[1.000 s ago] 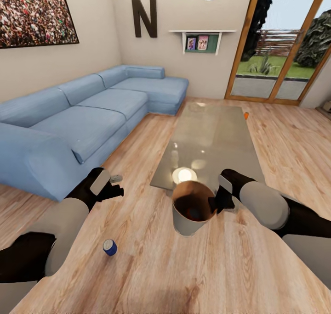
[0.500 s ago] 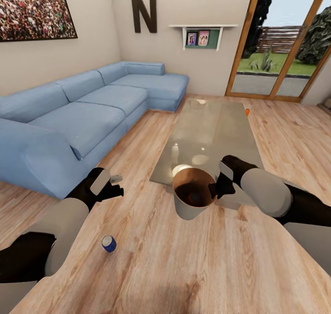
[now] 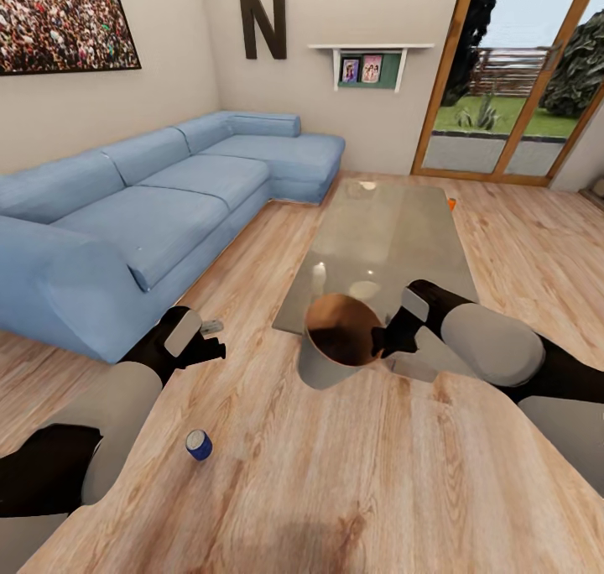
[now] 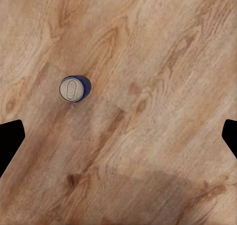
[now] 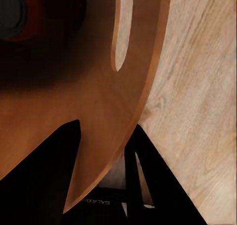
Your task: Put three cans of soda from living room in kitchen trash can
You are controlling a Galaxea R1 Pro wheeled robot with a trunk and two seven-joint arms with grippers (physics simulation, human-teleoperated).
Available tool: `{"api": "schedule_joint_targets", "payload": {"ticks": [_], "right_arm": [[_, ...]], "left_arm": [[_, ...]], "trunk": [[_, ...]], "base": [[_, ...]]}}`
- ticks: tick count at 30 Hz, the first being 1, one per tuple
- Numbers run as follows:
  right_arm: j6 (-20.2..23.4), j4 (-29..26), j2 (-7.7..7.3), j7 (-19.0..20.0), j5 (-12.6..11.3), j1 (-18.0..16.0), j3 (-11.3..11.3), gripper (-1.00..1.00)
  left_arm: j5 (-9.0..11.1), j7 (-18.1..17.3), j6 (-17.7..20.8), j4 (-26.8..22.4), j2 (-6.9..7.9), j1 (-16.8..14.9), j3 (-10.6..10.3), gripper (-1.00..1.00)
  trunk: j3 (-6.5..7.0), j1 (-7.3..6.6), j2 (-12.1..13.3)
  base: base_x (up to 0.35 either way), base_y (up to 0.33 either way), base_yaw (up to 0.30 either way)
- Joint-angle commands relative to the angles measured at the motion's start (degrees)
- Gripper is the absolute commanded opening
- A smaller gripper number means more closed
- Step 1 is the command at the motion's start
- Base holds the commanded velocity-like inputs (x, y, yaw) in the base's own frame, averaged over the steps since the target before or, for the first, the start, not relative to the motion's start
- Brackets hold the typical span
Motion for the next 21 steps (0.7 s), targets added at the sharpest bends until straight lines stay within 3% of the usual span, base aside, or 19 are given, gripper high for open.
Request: {"api": "schedule_joint_targets", "payload": {"ticks": [1,2,6,9,12,17,21], "right_arm": [[0.00,-0.02,0.07,0.23,-0.82,-0.03,-1.06,-1.00],[-0.33,0.25,0.40,-0.19,0.57,0.03,0.72,-1.00],[-1.58,0.25,1.76,-1.28,2.51,1.49,4.99,-1.00],[-2.47,0.25,2.32,-1.28,5.37,2.60,9.13,-1.00],[-3.38,0.25,2.32,-1.28,7.16,2.90,11.66,-1.00],[-4.90,0.25,2.32,-1.28,10.13,2.90,14.29,-1.00],[-5.61,0.25,2.32,-1.28,10.65,2.90,15.48,-1.00]], "left_arm": [[0.00,0.00,0.00,0.00,0.00,0.00,0.00,1.00],[0.33,-0.33,-0.33,-0.09,-0.33,0.33,-0.33,1.00],[0.57,-1.61,-1.66,0.96,-1.63,1.60,-1.24,1.00],[0.57,-2.39,-2.61,0.96,-1.74,1.60,-1.24,1.00],[0.57,-2.39,-3.55,0.96,-1.74,1.60,-1.24,1.00],[0.57,-2.39,-3.97,0.96,-1.74,1.60,-1.24,1.00],[0.57,-2.39,-3.97,0.96,-1.74,1.60,-1.24,1.00]], "trunk": [[0.01,0.00,0.00],[0.00,0.00,-0.01],[0.00,0.00,-0.01],[0.00,0.00,-0.01],[0.00,0.00,-0.01],[0.00,0.00,-0.01],[0.00,0.00,-0.01]], "base": [[0.000,0.000,0.000],[0.000,0.000,0.000],[0.000,0.000,0.000],[0.000,0.000,0.000],[0.000,0.000,0.000],[0.000,0.000,0.000],[0.000,0.000,0.000]]}}
